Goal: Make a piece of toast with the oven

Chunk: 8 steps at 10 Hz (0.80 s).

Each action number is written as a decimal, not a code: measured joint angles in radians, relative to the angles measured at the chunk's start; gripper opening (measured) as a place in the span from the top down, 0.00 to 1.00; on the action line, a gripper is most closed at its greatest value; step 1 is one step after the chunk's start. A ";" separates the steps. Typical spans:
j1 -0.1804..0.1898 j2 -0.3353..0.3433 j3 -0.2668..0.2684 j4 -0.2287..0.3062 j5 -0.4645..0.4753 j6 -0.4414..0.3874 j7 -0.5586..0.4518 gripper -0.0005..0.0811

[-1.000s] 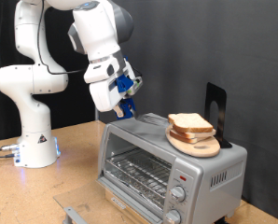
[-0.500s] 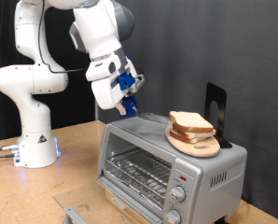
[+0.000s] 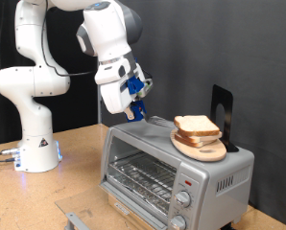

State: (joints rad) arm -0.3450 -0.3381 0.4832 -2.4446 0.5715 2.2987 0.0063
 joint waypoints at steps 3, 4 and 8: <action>0.000 0.013 0.025 0.007 -0.003 0.021 0.032 0.51; 0.000 0.023 0.033 0.013 -0.007 0.031 0.044 0.51; -0.001 0.069 0.067 0.045 -0.043 0.091 0.113 0.51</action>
State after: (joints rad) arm -0.3456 -0.2687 0.5504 -2.4001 0.5289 2.3896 0.1197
